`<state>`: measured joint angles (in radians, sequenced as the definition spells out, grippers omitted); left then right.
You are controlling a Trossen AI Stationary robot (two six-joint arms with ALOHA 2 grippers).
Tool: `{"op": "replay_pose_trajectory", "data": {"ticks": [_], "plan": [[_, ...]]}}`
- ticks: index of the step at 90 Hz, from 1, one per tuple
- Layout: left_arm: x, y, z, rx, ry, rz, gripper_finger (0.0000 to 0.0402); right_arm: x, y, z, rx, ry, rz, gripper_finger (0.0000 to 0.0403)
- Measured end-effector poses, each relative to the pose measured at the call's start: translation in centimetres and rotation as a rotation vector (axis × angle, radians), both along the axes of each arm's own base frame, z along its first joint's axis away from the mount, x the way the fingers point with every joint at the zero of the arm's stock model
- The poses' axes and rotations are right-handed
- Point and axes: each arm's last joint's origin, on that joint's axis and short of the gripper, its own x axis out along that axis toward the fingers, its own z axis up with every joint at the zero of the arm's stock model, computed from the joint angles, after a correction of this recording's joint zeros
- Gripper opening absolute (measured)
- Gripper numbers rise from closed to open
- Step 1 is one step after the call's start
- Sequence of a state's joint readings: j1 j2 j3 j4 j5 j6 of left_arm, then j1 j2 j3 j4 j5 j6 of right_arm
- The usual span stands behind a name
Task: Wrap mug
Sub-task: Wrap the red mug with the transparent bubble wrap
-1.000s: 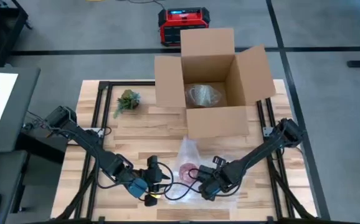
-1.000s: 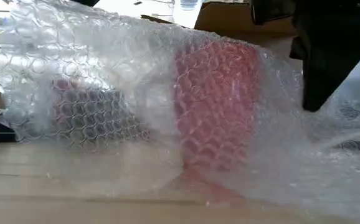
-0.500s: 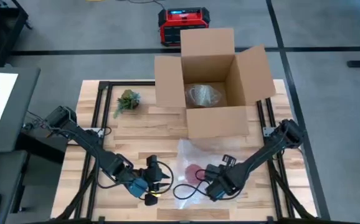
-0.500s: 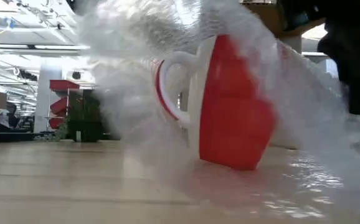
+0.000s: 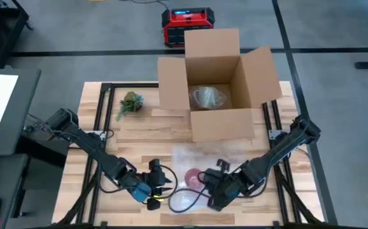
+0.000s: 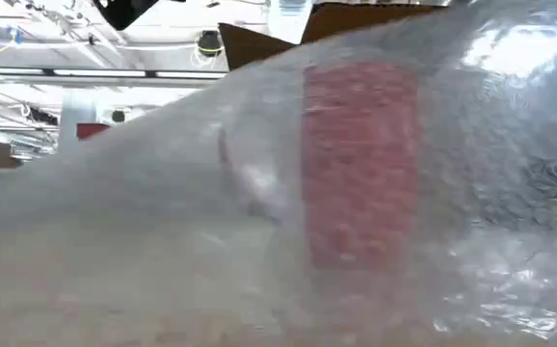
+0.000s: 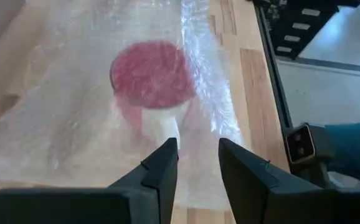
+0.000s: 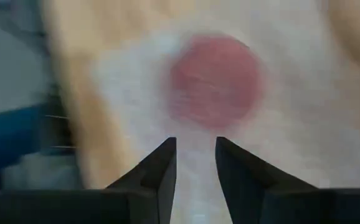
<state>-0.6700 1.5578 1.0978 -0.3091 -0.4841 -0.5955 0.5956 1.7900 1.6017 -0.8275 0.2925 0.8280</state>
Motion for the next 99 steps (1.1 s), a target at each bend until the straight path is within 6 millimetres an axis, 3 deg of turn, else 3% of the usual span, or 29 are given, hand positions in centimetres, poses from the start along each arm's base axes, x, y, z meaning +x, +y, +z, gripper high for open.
{"op": "replay_pose_trajectory", "data": {"ticks": [31, 38, 68, 82, 99], "plan": [[-0.5, -0.1, -0.3, 0.000, 0.041, 0.001, 0.0098, 1.3, -1.9, -3.5, -0.073, 0.200, -0.018, 0.0066], [-0.5, -0.1, -0.3, 0.000, 0.041, 0.002, 0.0098, 1.1, -2.1, -3.5, -0.084, 0.229, -0.015, 0.0066], [-0.5, -0.1, -0.3, -0.008, 0.038, 0.007, 0.0098, -1.5, 0.9, -3.1, -0.212, 0.264, 0.240, 0.0067], [-0.4, -0.2, -0.3, -0.017, 0.035, 0.014, 0.0098, -1.7, 1.1, -4.2, -0.274, 0.261, 0.336, 0.0090], [-0.4, -0.2, -0.3, -0.017, 0.036, 0.014, 0.0098, -1.1, 0.5, -4.2, -0.266, 0.251, 0.319, 0.0154]]}}
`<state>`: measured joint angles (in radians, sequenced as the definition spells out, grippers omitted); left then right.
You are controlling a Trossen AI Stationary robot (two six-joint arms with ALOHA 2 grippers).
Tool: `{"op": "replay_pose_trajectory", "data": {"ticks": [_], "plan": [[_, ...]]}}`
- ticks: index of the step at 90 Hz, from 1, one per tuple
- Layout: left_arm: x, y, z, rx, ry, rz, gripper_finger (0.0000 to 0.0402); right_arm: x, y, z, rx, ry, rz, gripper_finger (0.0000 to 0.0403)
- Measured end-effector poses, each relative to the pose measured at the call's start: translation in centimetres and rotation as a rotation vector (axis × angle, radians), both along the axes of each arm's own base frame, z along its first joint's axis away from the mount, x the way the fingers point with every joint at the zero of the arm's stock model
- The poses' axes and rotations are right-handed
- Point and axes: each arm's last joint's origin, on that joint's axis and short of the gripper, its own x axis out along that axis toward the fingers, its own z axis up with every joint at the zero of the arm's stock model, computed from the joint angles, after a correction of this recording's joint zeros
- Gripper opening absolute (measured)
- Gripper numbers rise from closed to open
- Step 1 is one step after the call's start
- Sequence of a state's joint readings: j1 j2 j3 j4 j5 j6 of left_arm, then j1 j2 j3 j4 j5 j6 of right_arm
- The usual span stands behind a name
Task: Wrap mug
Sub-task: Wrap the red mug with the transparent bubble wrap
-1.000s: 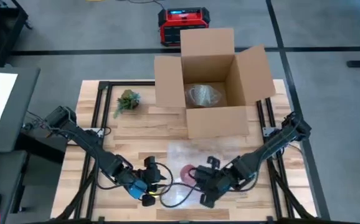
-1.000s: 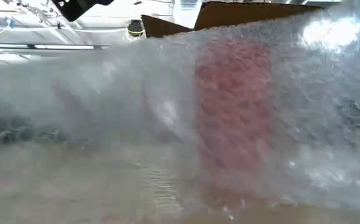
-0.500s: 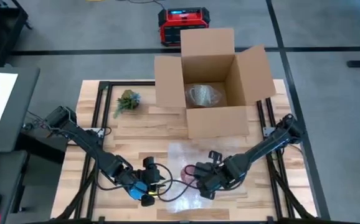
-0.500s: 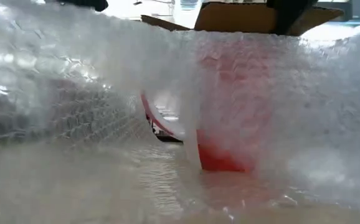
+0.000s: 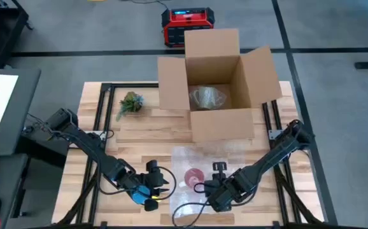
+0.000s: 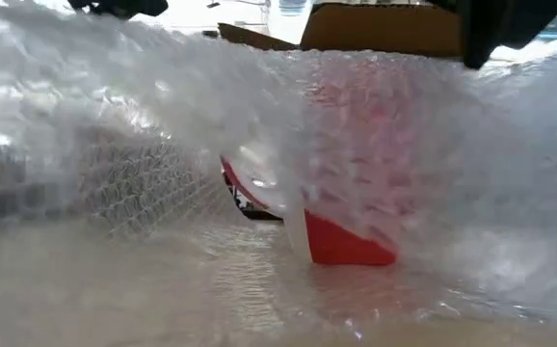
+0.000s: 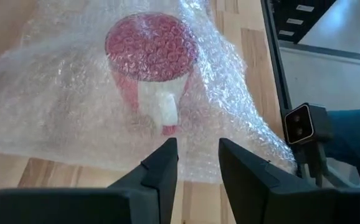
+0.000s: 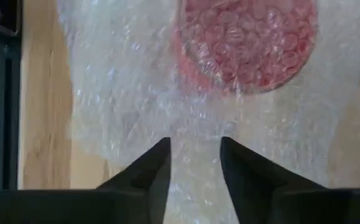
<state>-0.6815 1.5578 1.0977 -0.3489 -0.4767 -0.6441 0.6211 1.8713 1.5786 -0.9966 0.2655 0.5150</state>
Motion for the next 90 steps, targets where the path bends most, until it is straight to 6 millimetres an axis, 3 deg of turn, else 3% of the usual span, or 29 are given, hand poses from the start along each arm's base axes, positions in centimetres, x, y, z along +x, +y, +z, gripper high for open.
{"op": "replay_pose_trajectory", "data": {"ticks": [23, 54, 81, 90], "plan": [[0.0, 0.0, 0.0, 0.003, 0.000, -0.002, 0.0098, 0.7, -0.1, 0.1, 0.030, -0.041, 0.009, 0.0219], [0.0, 0.0, 0.0, 0.003, 0.000, -0.002, 0.0098, 1.1, -0.5, 1.7, 0.006, -0.032, 0.042, 0.0225], [0.0, 0.0, 0.0, 0.003, 0.000, -0.002, 0.0098, 0.6, -2.6, -2.1, -0.064, 0.036, -0.018, 0.0221], [0.0, 0.0, 0.0, 0.003, 0.000, -0.002, 0.0098, 0.4, -3.1, -3.0, -0.078, 0.064, -0.042, 0.0195]]}}
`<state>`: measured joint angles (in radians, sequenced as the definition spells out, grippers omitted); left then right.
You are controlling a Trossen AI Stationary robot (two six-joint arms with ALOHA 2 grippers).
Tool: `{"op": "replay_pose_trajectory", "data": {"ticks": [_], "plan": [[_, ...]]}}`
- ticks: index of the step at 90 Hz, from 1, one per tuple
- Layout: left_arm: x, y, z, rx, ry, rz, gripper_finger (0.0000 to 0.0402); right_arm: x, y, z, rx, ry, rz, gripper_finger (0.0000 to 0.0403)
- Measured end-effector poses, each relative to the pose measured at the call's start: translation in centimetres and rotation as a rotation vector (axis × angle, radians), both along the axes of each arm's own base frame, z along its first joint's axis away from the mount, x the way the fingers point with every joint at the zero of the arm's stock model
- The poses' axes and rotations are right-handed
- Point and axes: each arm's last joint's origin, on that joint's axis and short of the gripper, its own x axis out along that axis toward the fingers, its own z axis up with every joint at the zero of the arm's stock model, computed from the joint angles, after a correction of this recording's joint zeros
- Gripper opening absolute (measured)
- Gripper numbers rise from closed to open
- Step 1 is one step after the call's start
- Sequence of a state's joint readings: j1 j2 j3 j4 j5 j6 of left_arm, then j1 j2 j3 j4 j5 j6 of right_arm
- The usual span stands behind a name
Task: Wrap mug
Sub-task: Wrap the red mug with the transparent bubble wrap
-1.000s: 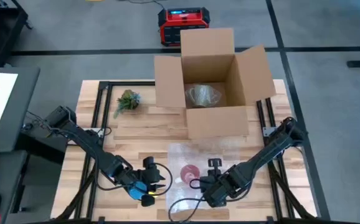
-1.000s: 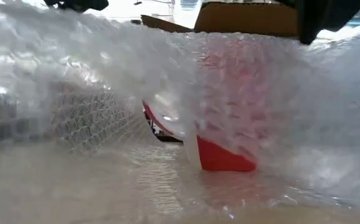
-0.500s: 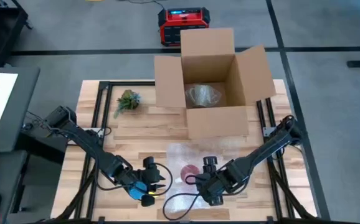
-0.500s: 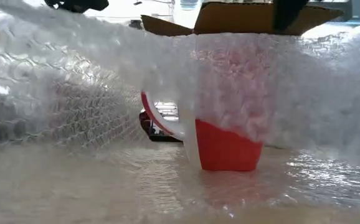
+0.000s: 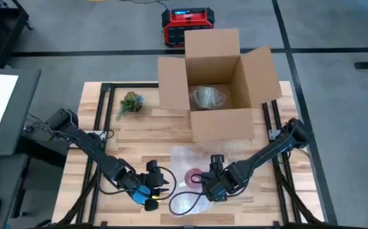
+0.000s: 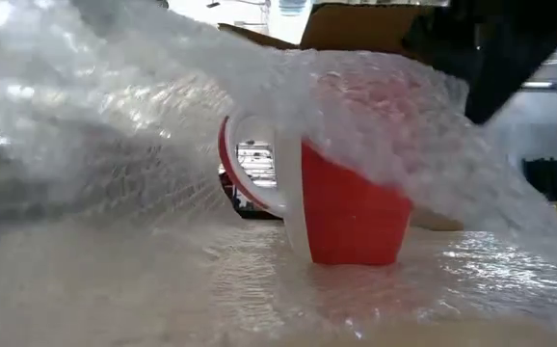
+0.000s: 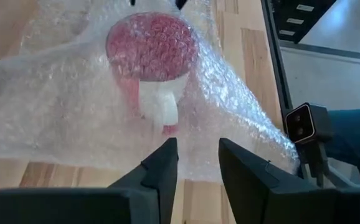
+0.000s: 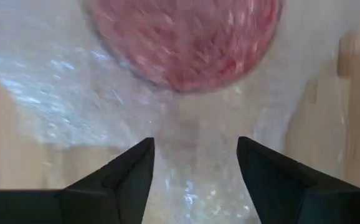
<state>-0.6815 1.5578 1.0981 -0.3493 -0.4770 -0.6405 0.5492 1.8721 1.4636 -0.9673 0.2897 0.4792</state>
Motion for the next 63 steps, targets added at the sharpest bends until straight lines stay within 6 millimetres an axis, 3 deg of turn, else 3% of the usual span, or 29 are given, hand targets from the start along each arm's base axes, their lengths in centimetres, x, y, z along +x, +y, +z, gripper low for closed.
{"op": "replay_pose_trajectory", "data": {"ticks": [22, 51, 63], "plan": [[0.0, 0.0, 0.0, 0.000, 0.000, 0.000, 0.0098, -0.5, 0.1, -0.1, -0.001, 0.018, -0.057, 0.0016], [0.0, 0.0, 0.0, 0.000, 0.000, 0.000, 0.0098, -0.8, 0.1, 4.3, -0.073, 0.038, -0.129, 0.0004], [0.0, 0.0, 0.0, 0.001, 0.001, 0.000, 0.0098, -1.1, -0.1, 4.8, -0.091, 0.078, -0.143, 0.0002]]}}
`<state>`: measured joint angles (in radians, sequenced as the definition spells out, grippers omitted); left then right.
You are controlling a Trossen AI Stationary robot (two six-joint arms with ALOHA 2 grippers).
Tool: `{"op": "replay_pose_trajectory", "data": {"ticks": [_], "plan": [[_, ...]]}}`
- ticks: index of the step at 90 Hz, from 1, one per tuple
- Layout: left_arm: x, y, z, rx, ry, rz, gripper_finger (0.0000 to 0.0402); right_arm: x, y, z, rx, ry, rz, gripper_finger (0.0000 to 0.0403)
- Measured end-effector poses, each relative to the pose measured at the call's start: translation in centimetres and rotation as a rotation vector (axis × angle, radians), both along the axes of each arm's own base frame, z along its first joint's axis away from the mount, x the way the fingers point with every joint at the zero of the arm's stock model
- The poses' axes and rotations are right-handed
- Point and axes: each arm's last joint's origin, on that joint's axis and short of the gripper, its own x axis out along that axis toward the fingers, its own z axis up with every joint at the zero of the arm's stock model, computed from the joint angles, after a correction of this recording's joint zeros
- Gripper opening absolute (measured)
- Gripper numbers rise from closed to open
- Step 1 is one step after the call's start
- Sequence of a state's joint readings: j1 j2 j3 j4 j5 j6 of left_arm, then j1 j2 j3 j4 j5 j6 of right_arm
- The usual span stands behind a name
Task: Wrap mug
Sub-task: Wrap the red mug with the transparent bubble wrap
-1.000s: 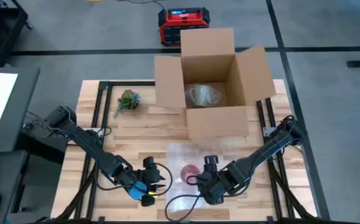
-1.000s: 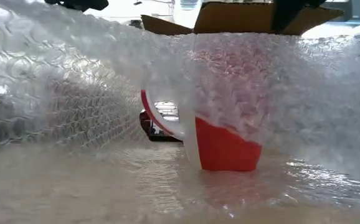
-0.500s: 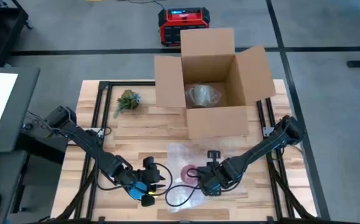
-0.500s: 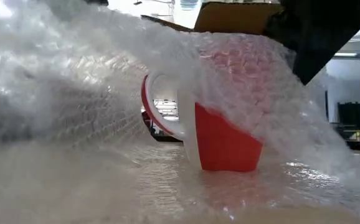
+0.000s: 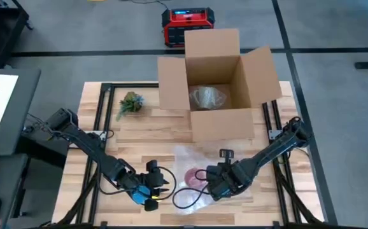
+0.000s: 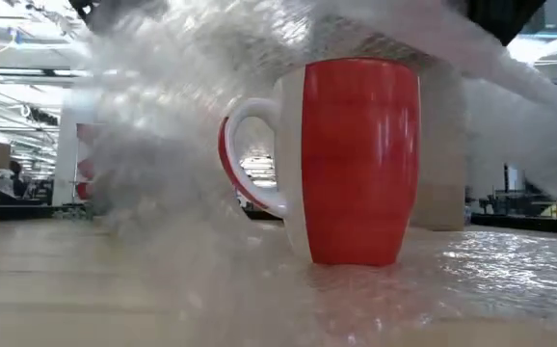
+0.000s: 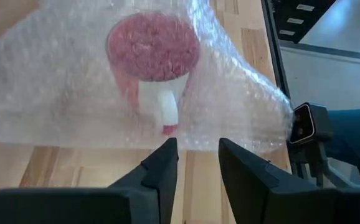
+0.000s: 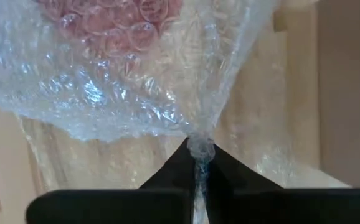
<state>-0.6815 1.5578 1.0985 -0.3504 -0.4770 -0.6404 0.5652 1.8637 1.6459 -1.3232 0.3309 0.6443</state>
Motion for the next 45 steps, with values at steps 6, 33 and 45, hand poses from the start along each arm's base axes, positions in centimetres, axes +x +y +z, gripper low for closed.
{"op": "replay_pose_trajectory", "data": {"ticks": [6, 33, 45], "plan": [[0.0, 0.0, 0.0, 0.000, 0.000, 0.000, 0.0098, -0.3, 0.0, 0.0, 0.021, 0.044, -0.006, 0.0001], [0.0, 0.0, 0.0, 0.000, 0.001, 0.000, 0.0098, -0.7, -0.2, -0.2, 0.015, 0.109, -0.010, 0.0001], [0.0, 0.0, 0.0, 0.001, 0.003, 0.000, 0.0098, -1.1, -0.2, -0.3, -0.003, 0.137, -0.006, 0.0001]]}}
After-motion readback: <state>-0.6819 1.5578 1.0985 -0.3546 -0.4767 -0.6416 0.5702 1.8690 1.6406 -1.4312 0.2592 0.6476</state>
